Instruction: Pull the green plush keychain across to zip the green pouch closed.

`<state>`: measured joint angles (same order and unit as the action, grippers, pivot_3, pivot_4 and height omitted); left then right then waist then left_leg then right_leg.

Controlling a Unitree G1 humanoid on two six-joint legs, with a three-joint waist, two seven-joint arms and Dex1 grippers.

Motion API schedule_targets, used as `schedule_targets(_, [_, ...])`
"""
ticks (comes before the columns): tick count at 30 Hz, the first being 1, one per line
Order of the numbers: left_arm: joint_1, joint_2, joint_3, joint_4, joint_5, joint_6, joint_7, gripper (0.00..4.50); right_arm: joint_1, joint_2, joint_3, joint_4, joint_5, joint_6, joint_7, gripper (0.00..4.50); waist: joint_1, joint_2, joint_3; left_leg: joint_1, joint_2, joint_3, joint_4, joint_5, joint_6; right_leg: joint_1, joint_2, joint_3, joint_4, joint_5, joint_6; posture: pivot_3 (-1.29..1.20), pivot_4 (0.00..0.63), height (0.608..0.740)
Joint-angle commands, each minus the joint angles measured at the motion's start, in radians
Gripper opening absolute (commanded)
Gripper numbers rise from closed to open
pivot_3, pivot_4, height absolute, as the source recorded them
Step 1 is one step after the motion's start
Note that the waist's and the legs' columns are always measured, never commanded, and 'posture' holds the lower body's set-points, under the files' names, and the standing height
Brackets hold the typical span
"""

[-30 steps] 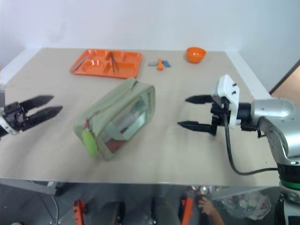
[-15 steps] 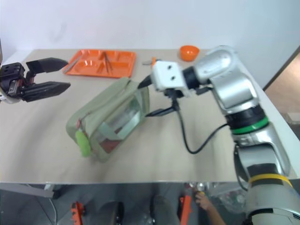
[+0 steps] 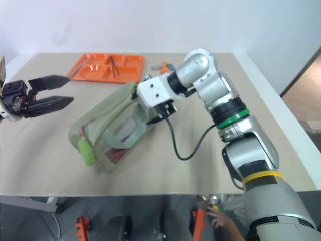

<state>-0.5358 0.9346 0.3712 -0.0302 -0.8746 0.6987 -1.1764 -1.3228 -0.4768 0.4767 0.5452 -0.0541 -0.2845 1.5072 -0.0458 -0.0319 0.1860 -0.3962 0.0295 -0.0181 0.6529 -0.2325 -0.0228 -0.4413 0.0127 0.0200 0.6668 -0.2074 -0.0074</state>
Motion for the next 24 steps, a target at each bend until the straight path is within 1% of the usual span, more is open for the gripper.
schedule_targets(1, [0.036,0.001,0.067,-0.042,-0.023,-0.001,0.028,4.50,-0.101,0.017,-0.037,0.055,0.024,-0.022,0.063,4.46,-0.002,0.001,0.000,0.000,0.000,0.001,0.000,0.000,0.000,0.000,0.000,0.000,0.000,0.000,-0.001,0.00,0.150,0.740])
schedule_targets(4, [0.057,-0.003,0.082,-0.052,-0.030,0.003,0.038,4.50,-0.124,-0.008,-0.047,0.056,0.070,-0.016,0.106,4.46,-0.001,0.001,0.000,0.000,0.001,0.000,0.000,0.000,-0.001,0.000,0.001,0.000,0.000,0.001,-0.001,0.00,0.150,0.740])
schedule_targets(7, [0.066,-0.002,0.093,-0.058,-0.041,0.008,0.048,4.50,-0.145,-0.037,-0.024,0.044,0.133,0.003,0.107,4.46,0.000,0.001,0.000,0.000,0.001,-0.001,-0.001,0.000,-0.001,0.000,0.001,-0.001,0.000,0.000,-0.002,0.00,0.150,0.740])
schedule_targets(11, [0.069,-0.002,0.090,-0.056,-0.043,0.005,0.050,4.50,-0.157,-0.035,-0.016,0.038,0.169,0.025,0.107,4.46,0.000,0.001,0.000,0.000,0.001,0.000,0.000,0.000,-0.001,0.000,0.000,0.000,0.000,0.000,-0.002,0.00,0.150,0.740])
schedule_targets(14, [0.067,-0.002,0.086,-0.055,-0.040,0.003,0.050,4.50,-0.137,-0.029,0.008,0.019,0.161,0.015,0.107,4.46,0.000,0.001,0.000,0.000,0.001,0.000,0.000,0.000,-0.001,0.000,0.000,0.000,0.000,0.000,-0.002,0.00,0.150,0.740])
schedule_targets(20, [0.071,-0.001,0.084,-0.056,-0.040,0.004,0.051,4.50,-0.095,0.037,0.051,0.017,0.109,-0.002,0.107,4.46,0.000,0.001,0.000,0.000,0.001,0.000,-0.001,0.000,-0.001,0.000,0.001,-0.001,0.001,0.000,-0.002,0.00,0.150,0.740])
schedule_targets(24, [0.083,0.007,0.085,-0.059,-0.031,0.000,0.045,4.50,-0.086,0.056,0.067,0.026,0.099,0.000,0.104,4.46,0.000,0.001,0.000,0.001,0.002,-0.001,-0.001,0.000,-0.001,0.000,0.001,-0.001,0.001,0.000,-0.003,0.00,0.150,0.740])
